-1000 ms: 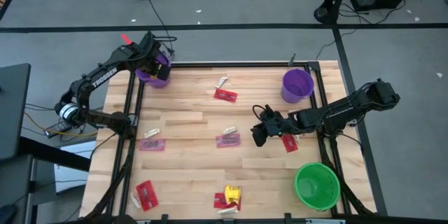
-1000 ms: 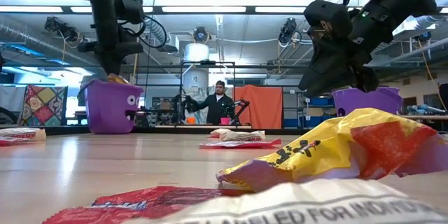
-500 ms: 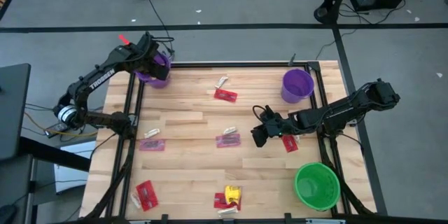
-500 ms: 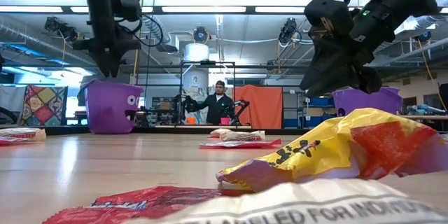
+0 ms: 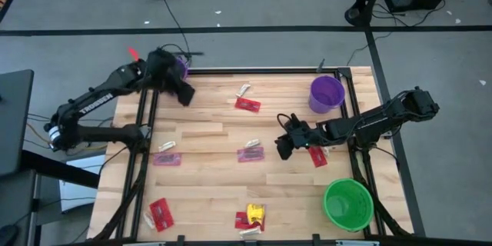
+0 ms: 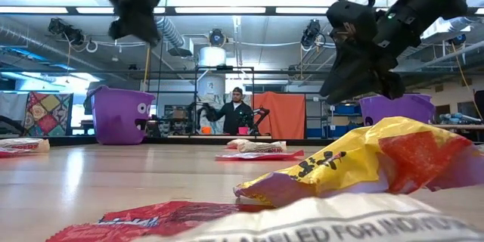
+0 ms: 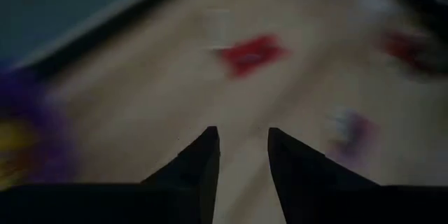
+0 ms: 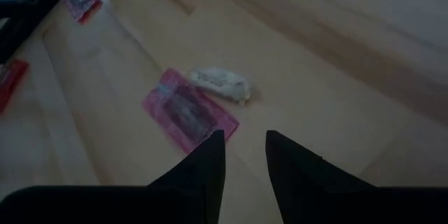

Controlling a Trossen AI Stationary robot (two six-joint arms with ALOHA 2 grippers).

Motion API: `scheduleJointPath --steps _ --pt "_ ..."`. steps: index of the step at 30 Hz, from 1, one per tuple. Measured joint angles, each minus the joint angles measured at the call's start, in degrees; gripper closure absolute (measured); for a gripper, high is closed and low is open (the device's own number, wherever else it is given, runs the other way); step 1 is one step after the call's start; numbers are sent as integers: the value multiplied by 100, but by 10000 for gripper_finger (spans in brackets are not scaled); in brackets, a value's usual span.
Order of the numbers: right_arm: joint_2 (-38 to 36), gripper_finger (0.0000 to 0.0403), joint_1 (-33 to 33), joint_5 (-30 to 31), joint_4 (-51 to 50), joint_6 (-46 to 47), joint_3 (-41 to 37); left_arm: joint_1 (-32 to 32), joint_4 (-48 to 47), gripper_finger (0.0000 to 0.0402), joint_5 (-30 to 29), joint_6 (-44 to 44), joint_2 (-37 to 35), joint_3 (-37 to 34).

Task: Sort candy by brand, put in halloween buckets
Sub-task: Put the yellow candy into the left purple bucket

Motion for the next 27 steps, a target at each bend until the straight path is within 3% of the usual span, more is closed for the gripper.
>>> scheduleJointPath --steps 6,14,27 --pt "2 286 -234 125 6 -258 0 -1697 935 275 416 -488 138 2" --pt "2 286 -528 227 -47 -288 0 -3526 2146 275 -178 -974 1044 0" --pt "2 286 -361 17 -83 -284 0 -4973 4976 275 11 -986 3415 0"
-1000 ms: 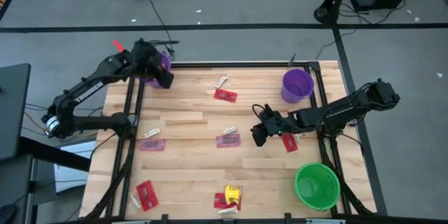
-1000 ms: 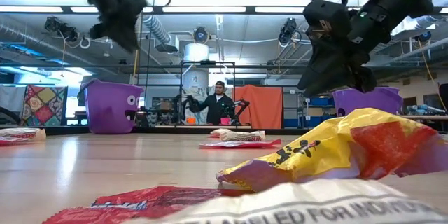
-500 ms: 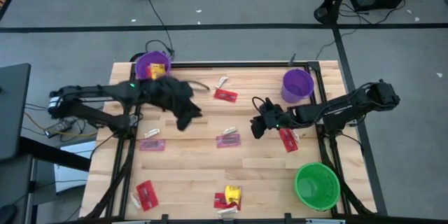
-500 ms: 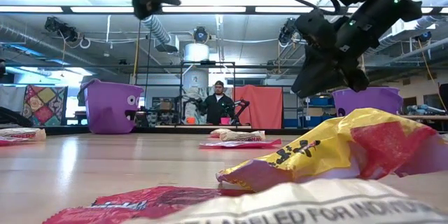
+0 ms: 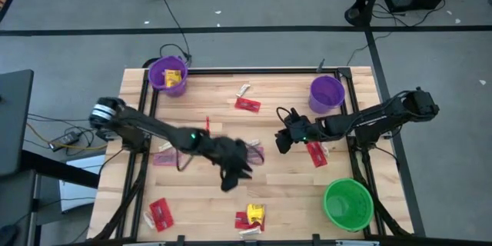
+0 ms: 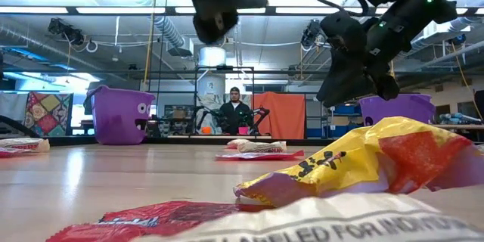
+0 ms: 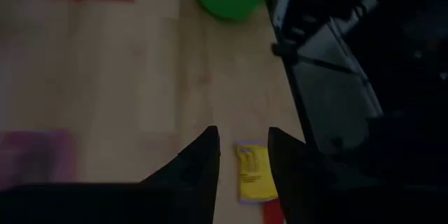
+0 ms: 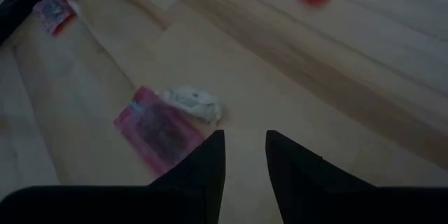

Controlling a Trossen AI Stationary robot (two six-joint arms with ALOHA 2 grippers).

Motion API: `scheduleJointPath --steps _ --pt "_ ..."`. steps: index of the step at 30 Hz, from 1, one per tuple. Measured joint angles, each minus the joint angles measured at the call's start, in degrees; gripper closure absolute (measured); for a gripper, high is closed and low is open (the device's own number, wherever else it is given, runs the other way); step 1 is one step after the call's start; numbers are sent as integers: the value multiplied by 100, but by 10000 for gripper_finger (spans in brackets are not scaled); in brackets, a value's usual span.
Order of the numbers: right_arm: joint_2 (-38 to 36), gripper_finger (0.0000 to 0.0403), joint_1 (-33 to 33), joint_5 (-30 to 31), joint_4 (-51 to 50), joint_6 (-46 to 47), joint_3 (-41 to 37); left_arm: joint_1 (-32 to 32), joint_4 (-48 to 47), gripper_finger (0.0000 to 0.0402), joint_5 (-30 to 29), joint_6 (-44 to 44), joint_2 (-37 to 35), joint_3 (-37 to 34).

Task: Sort candy by brand, put in halloween buckets
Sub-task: Put the yellow candy into the left purple bucket

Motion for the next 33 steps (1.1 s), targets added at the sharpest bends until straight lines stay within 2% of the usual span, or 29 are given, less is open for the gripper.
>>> scheduleJointPath --steps 13,20,25,33 --pt "0 286 603 -105 -83 196 0 -890 1988 275 2 148 1611 0" --pt "2 286 896 -106 -131 226 0 -1118 2988 275 -740 301 2236 2" --pt "2 286 1033 -115 -187 262 0 -1202 2954 275 -770 621 2515 2" --pt "2 286 1347 -145 -196 579 0 -1213 2203 272 -1089 771 2604 24"
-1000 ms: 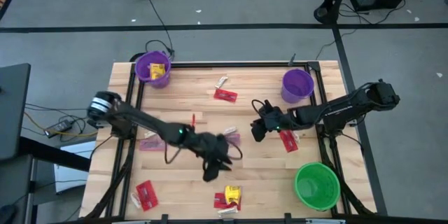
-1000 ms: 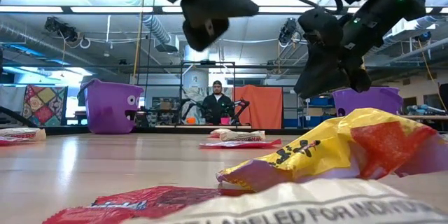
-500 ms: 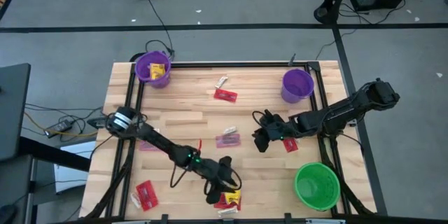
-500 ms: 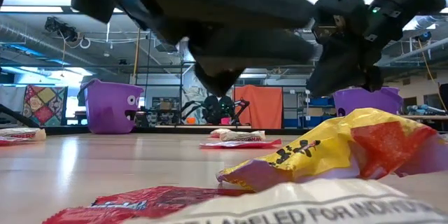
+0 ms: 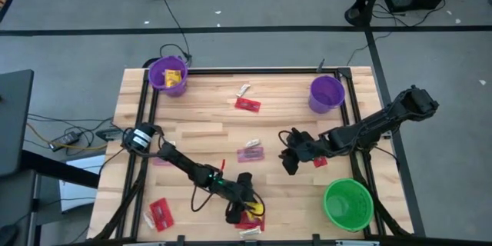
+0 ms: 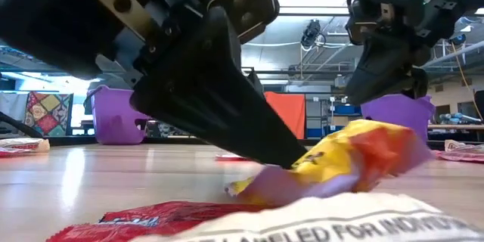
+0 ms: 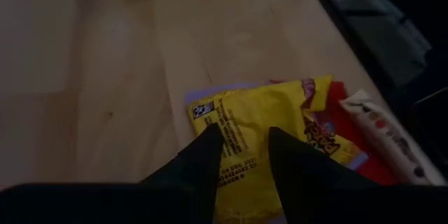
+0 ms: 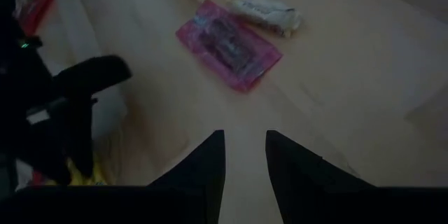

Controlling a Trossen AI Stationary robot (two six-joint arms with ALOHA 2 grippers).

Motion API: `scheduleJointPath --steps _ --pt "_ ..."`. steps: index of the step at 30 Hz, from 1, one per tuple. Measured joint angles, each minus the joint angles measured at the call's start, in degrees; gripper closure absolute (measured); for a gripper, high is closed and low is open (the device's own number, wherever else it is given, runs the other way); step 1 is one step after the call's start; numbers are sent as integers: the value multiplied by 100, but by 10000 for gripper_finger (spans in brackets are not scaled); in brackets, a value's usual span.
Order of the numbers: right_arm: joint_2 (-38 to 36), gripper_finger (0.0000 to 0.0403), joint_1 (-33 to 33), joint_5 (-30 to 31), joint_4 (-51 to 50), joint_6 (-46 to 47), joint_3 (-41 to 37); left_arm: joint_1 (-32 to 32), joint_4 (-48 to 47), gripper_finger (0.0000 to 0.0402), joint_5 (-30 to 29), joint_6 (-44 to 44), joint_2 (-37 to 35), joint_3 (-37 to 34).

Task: Sort candy by brand, put in halloween buckets
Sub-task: Put the yellow candy into the left purple bucket

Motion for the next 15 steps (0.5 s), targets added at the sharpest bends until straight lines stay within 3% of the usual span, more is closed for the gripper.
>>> scheduleJointPath --steps 7,13,15 --pt "0 286 215 46 4 25 0 -18 -588 287 -54 -24 -29 24" --pt "0 286 354 334 7 215 0 -22 -756 385 153 -630 -62 35" --pt "0 286 390 401 7 220 0 -20 -765 392 130 -802 -59 102"
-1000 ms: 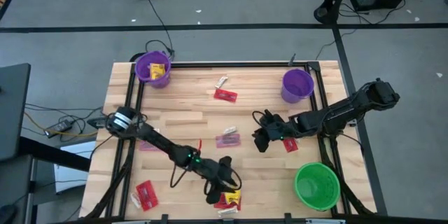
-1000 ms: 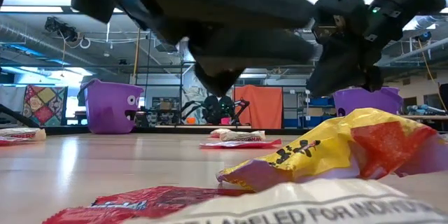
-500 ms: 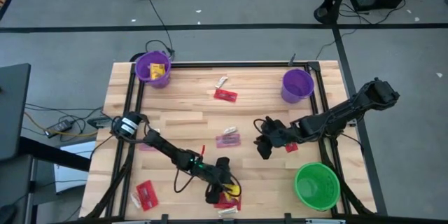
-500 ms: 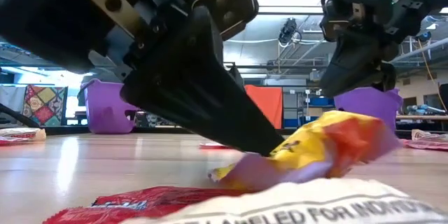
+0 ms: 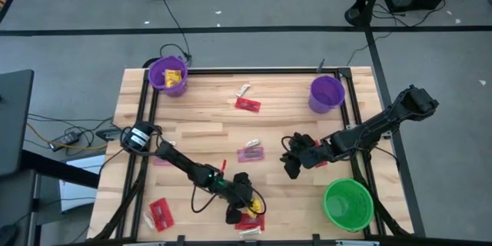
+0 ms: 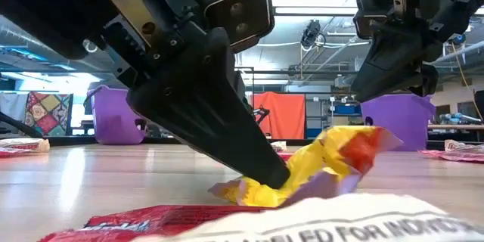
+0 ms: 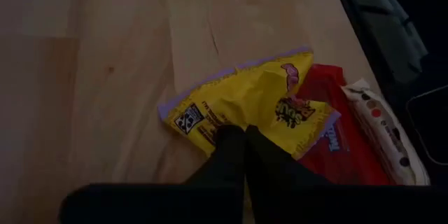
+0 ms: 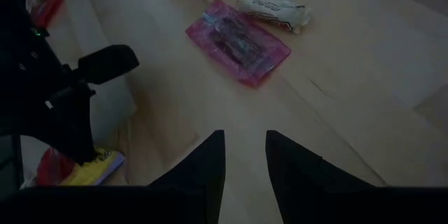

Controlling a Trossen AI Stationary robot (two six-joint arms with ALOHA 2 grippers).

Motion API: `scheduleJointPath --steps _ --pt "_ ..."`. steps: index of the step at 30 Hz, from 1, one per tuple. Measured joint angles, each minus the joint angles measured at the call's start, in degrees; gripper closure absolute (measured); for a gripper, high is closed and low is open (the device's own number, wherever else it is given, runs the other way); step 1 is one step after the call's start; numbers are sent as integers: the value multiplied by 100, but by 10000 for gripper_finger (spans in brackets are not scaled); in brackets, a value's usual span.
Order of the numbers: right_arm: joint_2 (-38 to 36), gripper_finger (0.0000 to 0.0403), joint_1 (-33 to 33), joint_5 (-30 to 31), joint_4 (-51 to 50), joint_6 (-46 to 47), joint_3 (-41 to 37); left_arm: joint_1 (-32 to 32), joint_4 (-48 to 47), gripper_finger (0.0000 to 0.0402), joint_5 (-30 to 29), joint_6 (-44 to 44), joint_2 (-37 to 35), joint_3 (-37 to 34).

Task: Sort candy by brand, put in halloween buckets
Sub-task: Put the yellow candy into the left purple bucket

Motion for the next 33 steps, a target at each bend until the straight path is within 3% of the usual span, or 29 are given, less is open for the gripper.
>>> scheduleJointPath --steps 4,8,18,25,33 --pt "0 286 39 239 0 -2 0 95 -211 398 77 33 -14 225" --pt "0 286 28 317 1 -9 0 296 -995 399 24 -159 -245 467" --pt "0 286 -24 853 -53 -2 -2 1081 -2420 400 -221 169 -1662 779" --pt "0 286 -153 1218 -83 272 -2 2049 -3950 400 -417 199 -2901 781" --pt "282 286 -367 1235 539 448 -2 3588 -5322 399 -860 986 -4007 786"
